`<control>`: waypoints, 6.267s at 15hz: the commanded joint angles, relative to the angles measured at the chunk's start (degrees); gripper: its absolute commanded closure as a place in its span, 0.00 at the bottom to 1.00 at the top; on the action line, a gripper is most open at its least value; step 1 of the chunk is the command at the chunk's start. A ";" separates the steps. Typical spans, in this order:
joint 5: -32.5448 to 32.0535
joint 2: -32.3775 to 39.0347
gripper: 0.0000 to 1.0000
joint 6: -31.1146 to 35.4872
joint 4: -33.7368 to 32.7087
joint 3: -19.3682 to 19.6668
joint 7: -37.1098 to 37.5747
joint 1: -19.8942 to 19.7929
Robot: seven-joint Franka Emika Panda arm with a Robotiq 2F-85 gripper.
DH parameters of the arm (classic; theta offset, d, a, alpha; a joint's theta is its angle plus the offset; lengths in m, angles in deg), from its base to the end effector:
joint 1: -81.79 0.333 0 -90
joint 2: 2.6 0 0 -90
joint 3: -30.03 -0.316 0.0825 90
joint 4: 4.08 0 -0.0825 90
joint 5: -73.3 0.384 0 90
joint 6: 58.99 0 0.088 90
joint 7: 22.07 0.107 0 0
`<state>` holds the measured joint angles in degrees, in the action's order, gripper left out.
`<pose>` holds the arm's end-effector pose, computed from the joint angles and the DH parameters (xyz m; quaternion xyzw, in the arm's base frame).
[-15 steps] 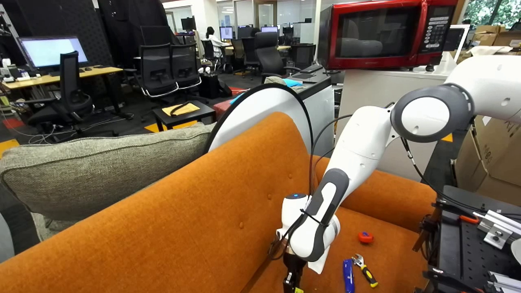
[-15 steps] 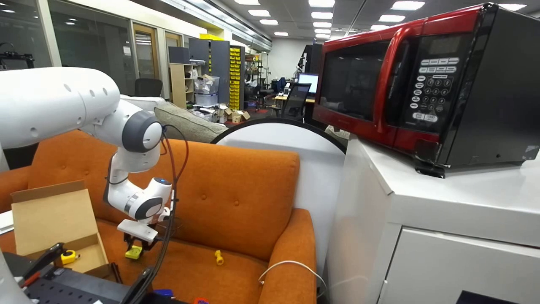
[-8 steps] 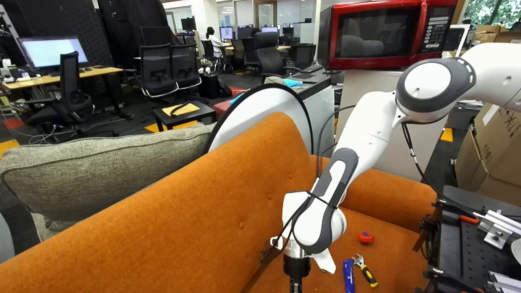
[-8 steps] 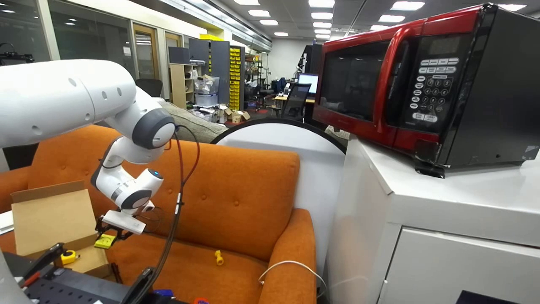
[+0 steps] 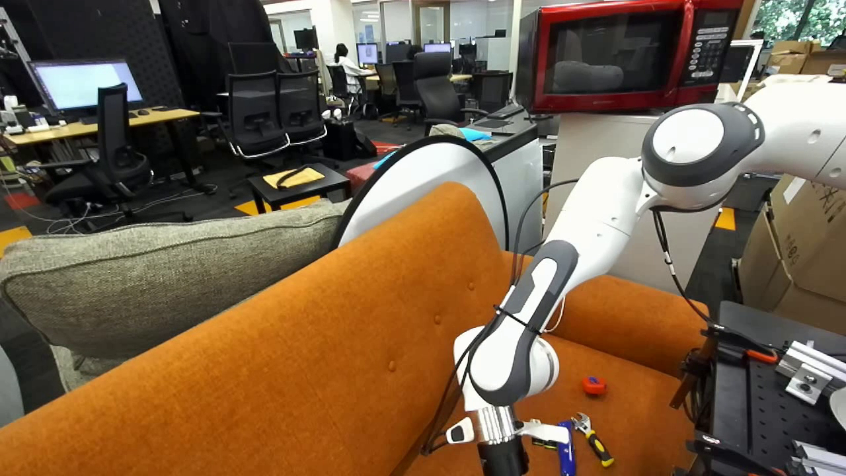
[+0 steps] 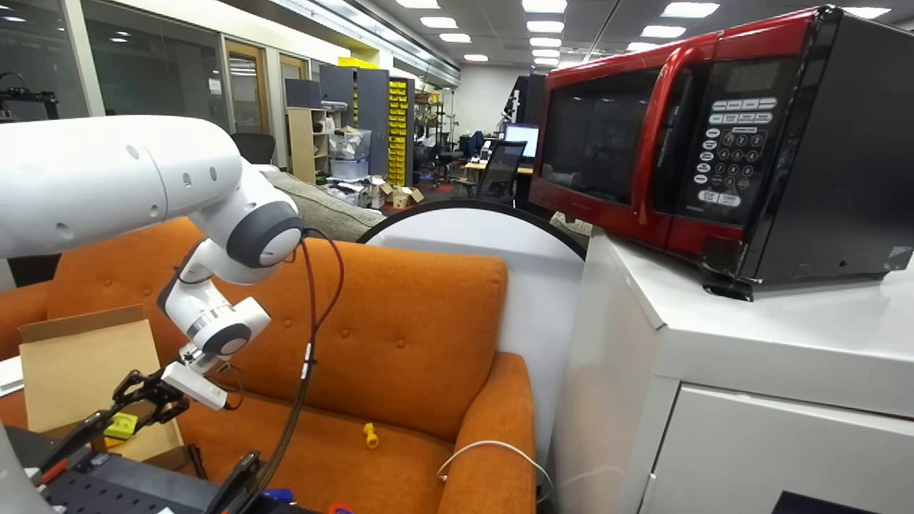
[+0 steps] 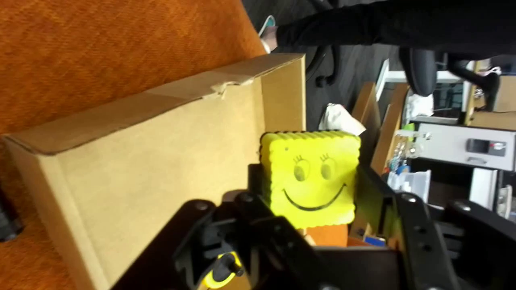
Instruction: Put the yellow box and the brown stick object in the box
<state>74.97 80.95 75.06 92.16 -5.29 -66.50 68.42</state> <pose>0.4505 0.2548 -0.1234 -0.8083 -0.3655 0.1974 0.4173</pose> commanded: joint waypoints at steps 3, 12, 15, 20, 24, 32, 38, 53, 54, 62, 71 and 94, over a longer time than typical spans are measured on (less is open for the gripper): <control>6.32 0.49 0.00 -11.10 -5.47 -1.53 -6.80 -0.66; 9.27 -2.81 0.00 4.67 -4.52 10.05 -3.76 0.99; 9.18 -2.91 0.00 5.72 -2.30 11.67 -2.69 0.77; 6.73 -3.75 0.00 12.15 1.35 14.29 0.35 2.97; 3.19 -3.79 0.00 19.65 2.61 17.14 4.05 5.82; -1.88 -2.70 0.00 22.88 4.04 16.96 9.18 7.03; -4.01 0.25 0.00 23.01 0.84 17.12 14.50 10.40; -1.38 0.33 0.77 28.39 0.64 22.00 17.00 10.49; 0.01 0.31 0.84 27.31 1.04 20.74 16.72 9.75; 2.90 0.29 0.96 27.42 1.22 18.42 16.40 12.36; -5.22 -7.62 0.96 37.72 9.15 15.20 18.52 3.21; -4.03 0.79 0.16 5.92 -1.54 -1.27 0.43 1.20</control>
<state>69.00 81.72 84.17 92.40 -5.80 -63.87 69.46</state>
